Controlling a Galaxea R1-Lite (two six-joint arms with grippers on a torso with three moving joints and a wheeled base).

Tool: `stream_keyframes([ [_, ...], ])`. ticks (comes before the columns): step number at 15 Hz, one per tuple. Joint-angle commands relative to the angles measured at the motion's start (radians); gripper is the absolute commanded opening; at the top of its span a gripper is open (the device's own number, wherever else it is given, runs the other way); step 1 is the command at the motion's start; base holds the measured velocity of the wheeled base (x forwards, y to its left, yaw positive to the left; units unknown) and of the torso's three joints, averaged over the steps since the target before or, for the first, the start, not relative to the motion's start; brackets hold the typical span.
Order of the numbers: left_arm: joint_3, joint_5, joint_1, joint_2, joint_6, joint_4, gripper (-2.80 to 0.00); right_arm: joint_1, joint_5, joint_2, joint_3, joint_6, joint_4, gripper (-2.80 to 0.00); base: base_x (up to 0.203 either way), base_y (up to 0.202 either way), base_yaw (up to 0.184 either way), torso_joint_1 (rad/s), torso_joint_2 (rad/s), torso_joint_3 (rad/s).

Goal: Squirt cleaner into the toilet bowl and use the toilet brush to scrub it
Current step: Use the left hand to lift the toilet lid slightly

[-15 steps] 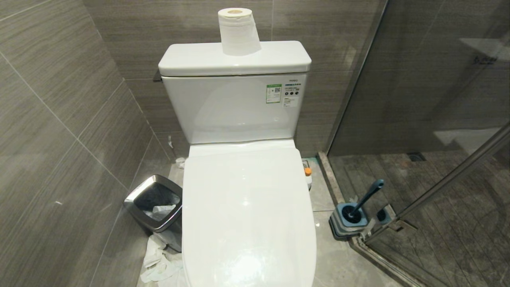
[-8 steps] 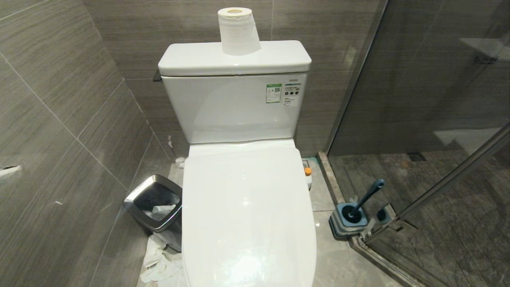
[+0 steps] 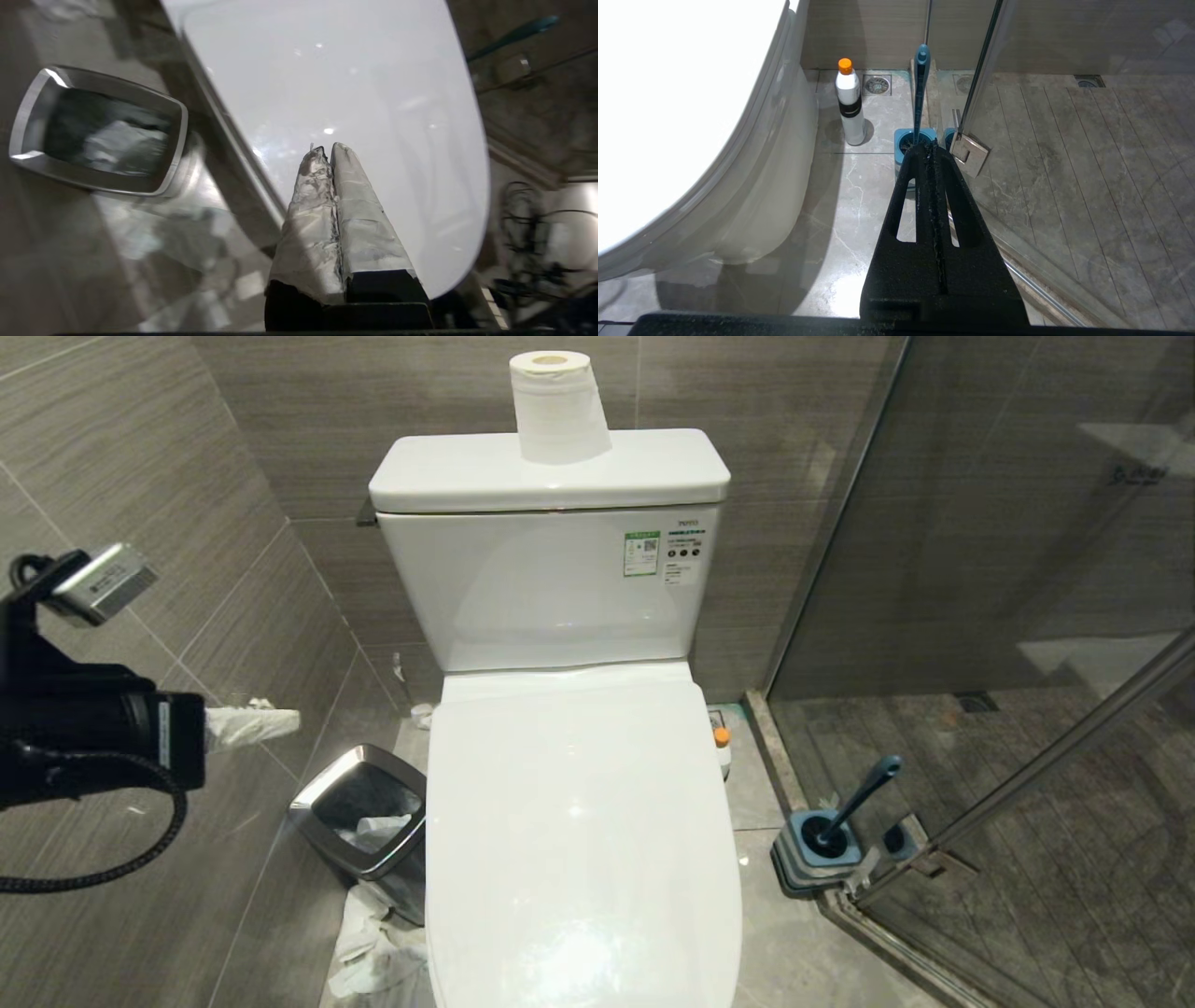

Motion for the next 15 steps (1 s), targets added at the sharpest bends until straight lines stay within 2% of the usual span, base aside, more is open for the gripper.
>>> stream_keyframes([
  [1,-0.007,-0.03,0.0,0.086,-0.07,0.0,-2.8,0.0,0.0,0.0,-0.001,0.0,-0.001,-2.8,0.0,0.0,0.0,0.0,0.0,0.0],
  [4,-0.009,-0.067,0.002,0.151,-0.191,-0.032,-2.8,0.0,0.0,0.0,0.0,0.0,-0.001,-2.8,0.0,0.0,0.0,0.0,0.0,0.0],
  [6,-0.008,-0.121,0.01,0.206,-0.234,-0.06,-2.8,0.0,0.0,0.0,0.001,0.0,-0.001,-2.8,0.0,0.0,0.0,0.0,0.0,0.0],
  [8,-0.012,-0.185,0.032,0.27,-0.24,-0.095,-2.8,0.0,0.0,0.0,-0.001,0.0,-0.001,-2.8,0.0,0.0,0.0,0.0,0.0,0.0],
  [10,-0.008,-0.339,0.085,0.338,-0.24,-0.17,-2.8,0.0,0.0,0.001,0.0,0.0,-0.001,-2.8,0.0,0.0,0.0,0.0,0.0,0.0],
  [12,-0.006,-0.458,0.15,0.392,-0.237,-0.196,-2.8,0.0,0.0,0.001,0.0,0.0,-0.001,-2.8,0.0,0.0,0.0,0.0,0.0,0.0],
  [13,-0.006,-0.493,0.169,0.417,-0.235,-0.2,-2.8,0.0,0.0,0.001,-0.001,0.0,-0.001,-2.8,0.0,0.0,0.0,0.0,0.0,0.0],
  [15,-0.004,-0.514,0.198,0.447,-0.228,-0.202,-2.8,0.0,0.0,0.0,0.001,0.0,-0.001,-2.8,0.0,0.0,0.0,0.0,0.0,0.0],
])
